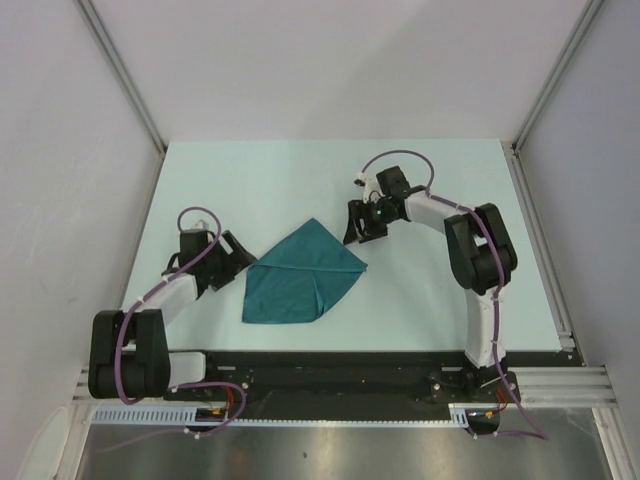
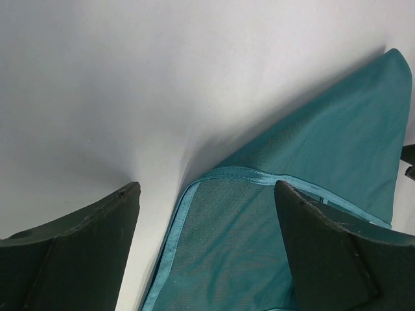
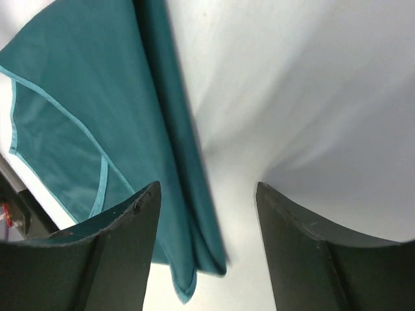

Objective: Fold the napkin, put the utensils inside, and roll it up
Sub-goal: Fold the napkin

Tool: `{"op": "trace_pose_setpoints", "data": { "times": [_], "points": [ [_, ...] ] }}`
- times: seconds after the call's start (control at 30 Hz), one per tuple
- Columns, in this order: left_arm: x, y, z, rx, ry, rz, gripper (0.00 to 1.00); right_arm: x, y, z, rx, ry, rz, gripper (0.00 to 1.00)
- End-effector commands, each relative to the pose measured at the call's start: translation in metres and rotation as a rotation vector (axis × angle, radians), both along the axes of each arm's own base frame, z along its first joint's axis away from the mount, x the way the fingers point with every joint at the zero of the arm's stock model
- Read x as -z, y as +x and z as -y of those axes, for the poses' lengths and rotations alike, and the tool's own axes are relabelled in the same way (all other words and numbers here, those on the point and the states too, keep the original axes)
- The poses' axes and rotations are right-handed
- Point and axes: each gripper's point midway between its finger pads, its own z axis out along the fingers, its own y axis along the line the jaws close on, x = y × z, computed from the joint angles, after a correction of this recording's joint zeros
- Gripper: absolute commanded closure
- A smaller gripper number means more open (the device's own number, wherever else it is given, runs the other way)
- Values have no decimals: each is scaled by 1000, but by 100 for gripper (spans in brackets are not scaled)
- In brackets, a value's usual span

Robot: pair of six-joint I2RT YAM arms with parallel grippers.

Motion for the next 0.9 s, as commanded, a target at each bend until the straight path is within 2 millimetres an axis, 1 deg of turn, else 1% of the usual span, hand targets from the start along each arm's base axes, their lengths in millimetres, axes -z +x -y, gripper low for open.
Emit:
{"op": "trace_pose_setpoints", "data": {
  "times": [0.0,0.03,0.07,0.1,0.27,0.3,0.5,0.53,0.6,0.63,0.7,0.73,0.8,0.87],
  "points": [
    [-9,8,1,15,-10,45,11,0,9,-19,-69,114,-21,35],
    [-10,8,1,15,-10,46,11,2,8,-21,-82,130,-33,36],
    [-12,8,1,17,-12,48,11,8,7,-22,-87,132,-49,37],
    [-12,9,1,18,-13,50,11,6,7,-24,-94,142,-48,37],
    [-18,10,2,23,-13,58,12,17,-3,-34,-123,145,-89,40],
    [-20,11,2,24,-12,63,12,23,-6,-35,-122,140,-106,40],
    [-21,9,2,27,-13,63,12,41,-8,-40,-101,117,-155,51],
    [-21,8,2,28,-12,64,13,47,-9,-40,-98,110,-165,55],
    [-22,7,2,26,-10,67,13,49,-8,-40,-87,110,-176,62],
    [-22,7,2,27,-9,67,13,51,-8,-40,-81,108,-185,71],
    [-23,8,0,23,-4,72,12,52,-7,-39,-64,105,-193,83],
    [-23,7,0,21,-3,70,13,51,-7,-38,-58,107,-196,92],
    [-25,9,0,25,1,77,13,49,-6,-36,-38,123,-215,100],
    [-26,11,-1,24,1,79,12,42,-3,-37,-22,142,-201,100]
  ]
}}
